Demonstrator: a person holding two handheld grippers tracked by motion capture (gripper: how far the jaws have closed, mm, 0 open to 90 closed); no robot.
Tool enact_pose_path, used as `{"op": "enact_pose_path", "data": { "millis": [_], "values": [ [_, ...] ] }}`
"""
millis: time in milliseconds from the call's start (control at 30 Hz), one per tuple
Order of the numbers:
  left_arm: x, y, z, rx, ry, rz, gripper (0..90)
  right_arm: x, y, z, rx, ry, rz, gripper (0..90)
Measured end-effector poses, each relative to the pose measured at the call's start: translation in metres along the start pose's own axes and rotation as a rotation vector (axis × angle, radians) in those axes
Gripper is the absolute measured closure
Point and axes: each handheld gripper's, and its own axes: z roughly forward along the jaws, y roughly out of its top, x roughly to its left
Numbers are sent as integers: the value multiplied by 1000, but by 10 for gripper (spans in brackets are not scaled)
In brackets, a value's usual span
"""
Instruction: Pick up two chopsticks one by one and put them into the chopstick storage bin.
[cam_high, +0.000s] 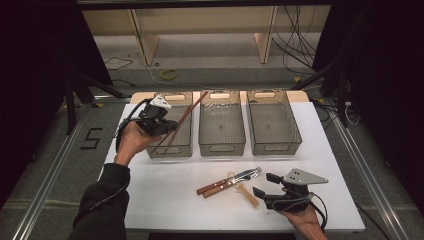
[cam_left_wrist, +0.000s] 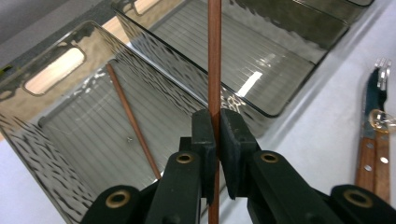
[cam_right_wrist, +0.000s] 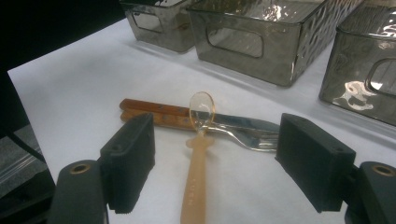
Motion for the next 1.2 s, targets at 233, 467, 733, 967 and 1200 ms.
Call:
{"op": "enact_pose_path", "data": {
  "millis": [233,467,733,967,1200],
  "values": [
    [13,11,6,-1,21,-20,841,-1,0,0,0,1,-1,289],
    [31,9,15,-15,43,-91,841,-1,0,0,0,2,2,289],
    [47,-5,28,-23,78,-161,841,-1,0,0,1,3,1,289],
    [59,-21,36,-24,103,-215,840,0,0,0,1,3,2,289],
    [64,-33,43,-17,114,-261,840,0,0,0,-1,5,1,289]
  ]
}}
